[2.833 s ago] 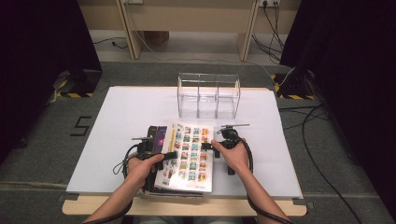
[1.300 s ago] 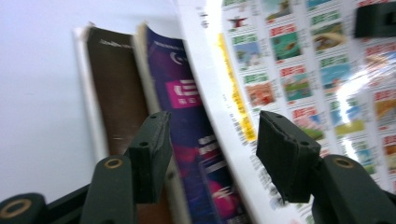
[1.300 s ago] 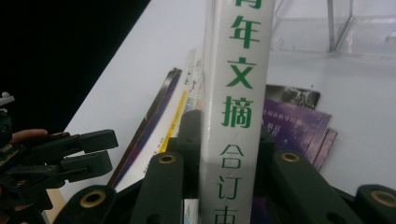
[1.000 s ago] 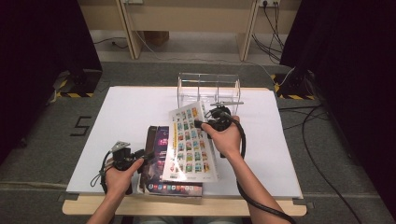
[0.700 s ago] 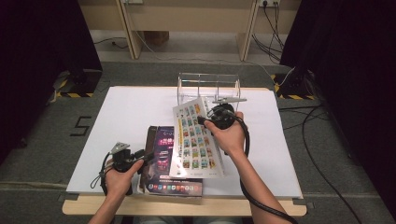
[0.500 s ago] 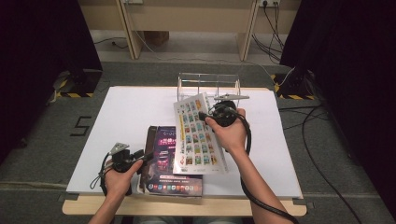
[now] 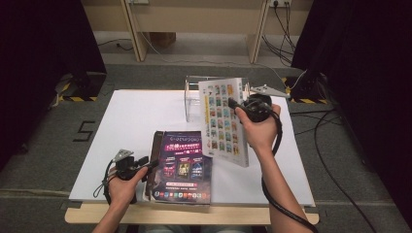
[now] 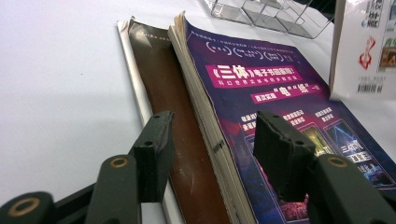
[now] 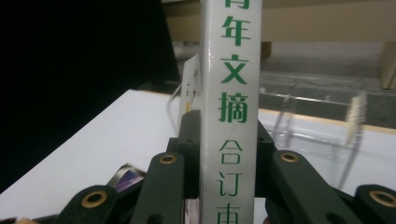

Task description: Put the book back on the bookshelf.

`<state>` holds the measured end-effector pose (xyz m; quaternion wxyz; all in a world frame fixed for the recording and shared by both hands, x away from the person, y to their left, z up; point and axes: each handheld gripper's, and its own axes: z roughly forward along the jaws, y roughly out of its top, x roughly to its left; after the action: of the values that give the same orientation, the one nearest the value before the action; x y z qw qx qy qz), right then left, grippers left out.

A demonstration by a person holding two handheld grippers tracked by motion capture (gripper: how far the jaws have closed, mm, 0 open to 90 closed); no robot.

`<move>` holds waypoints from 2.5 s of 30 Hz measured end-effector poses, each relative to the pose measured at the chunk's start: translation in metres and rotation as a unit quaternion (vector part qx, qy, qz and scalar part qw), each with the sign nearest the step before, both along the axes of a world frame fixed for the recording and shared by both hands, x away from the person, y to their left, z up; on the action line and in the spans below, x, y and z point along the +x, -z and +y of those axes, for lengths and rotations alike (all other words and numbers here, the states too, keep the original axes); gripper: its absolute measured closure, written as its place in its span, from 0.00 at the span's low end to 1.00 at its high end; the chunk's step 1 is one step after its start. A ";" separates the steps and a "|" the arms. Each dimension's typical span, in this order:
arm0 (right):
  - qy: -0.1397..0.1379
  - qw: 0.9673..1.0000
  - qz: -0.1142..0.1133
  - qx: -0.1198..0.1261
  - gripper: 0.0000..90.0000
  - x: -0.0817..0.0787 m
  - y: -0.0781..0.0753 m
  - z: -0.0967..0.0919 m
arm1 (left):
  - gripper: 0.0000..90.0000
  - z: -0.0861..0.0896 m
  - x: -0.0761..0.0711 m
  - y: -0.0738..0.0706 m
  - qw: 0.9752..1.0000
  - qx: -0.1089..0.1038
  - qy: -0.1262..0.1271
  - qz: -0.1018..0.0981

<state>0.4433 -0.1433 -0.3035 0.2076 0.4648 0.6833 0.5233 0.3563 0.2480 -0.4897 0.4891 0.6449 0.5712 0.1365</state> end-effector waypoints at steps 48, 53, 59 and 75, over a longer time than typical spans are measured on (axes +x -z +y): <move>0.132 0.991 -0.003 0.025 0.83 0.059 -0.008 -0.050 | 0.52 -0.003 0.003 0.005 1.000 0.005 0.006 0.005; 0.134 0.991 -0.009 0.018 0.83 0.070 -0.011 -0.038 | 0.52 -0.003 0.002 0.006 1.000 0.006 0.007 0.004; 0.136 0.990 -0.028 0.023 0.83 0.100 -0.021 -0.021 | 0.52 -0.002 0.003 0.007 1.000 0.005 0.005 0.007; 0.142 0.986 -0.089 0.019 0.81 0.123 0.022 -0.003 | 0.52 0.003 0.003 0.010 1.000 0.002 0.002 0.008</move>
<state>0.5662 -0.1465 -0.3259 0.3307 0.5124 0.5797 0.5404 0.3596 0.2507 -0.4993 0.4836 0.6483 0.5731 0.1317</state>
